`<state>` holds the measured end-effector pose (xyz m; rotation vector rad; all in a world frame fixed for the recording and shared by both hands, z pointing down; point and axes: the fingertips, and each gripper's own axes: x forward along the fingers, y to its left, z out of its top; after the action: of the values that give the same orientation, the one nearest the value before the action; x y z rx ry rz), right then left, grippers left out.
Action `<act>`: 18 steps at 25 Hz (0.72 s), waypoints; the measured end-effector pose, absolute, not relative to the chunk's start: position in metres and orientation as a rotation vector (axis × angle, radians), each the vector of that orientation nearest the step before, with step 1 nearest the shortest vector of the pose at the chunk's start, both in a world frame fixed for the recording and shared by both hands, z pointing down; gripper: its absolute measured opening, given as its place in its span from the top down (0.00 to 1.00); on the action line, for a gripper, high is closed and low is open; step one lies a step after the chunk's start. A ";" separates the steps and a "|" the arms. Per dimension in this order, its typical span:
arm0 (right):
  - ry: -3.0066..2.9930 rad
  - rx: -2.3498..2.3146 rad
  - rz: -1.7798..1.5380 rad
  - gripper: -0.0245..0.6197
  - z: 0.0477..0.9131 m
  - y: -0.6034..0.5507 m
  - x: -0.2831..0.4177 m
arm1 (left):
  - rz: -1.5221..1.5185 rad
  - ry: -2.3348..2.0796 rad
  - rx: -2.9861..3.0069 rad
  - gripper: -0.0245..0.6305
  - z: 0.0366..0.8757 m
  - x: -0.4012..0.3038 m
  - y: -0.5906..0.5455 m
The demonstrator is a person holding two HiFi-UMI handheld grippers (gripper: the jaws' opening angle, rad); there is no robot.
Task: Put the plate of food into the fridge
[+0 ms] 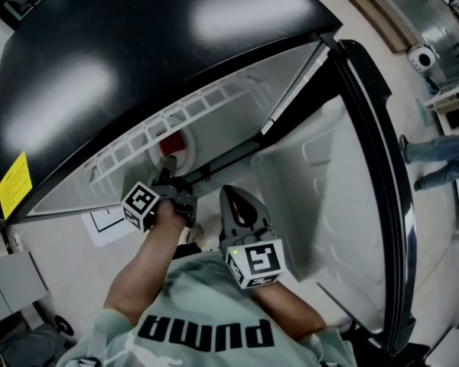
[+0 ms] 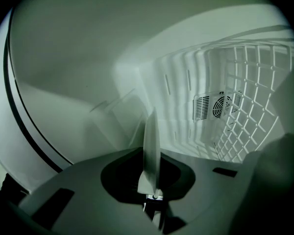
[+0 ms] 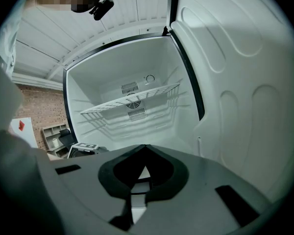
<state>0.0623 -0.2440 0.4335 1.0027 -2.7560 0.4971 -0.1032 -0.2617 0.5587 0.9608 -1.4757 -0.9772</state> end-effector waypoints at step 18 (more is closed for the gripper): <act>-2.795 0.963 0.541 0.95 0.428 -0.242 0.052 | -0.886 -1.524 0.922 0.47 0.540 -0.106 -0.265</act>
<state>0.0525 -0.2418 0.4284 0.9630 -2.7947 0.5408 -0.1057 -0.2652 0.5401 0.9223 -1.5244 -0.8855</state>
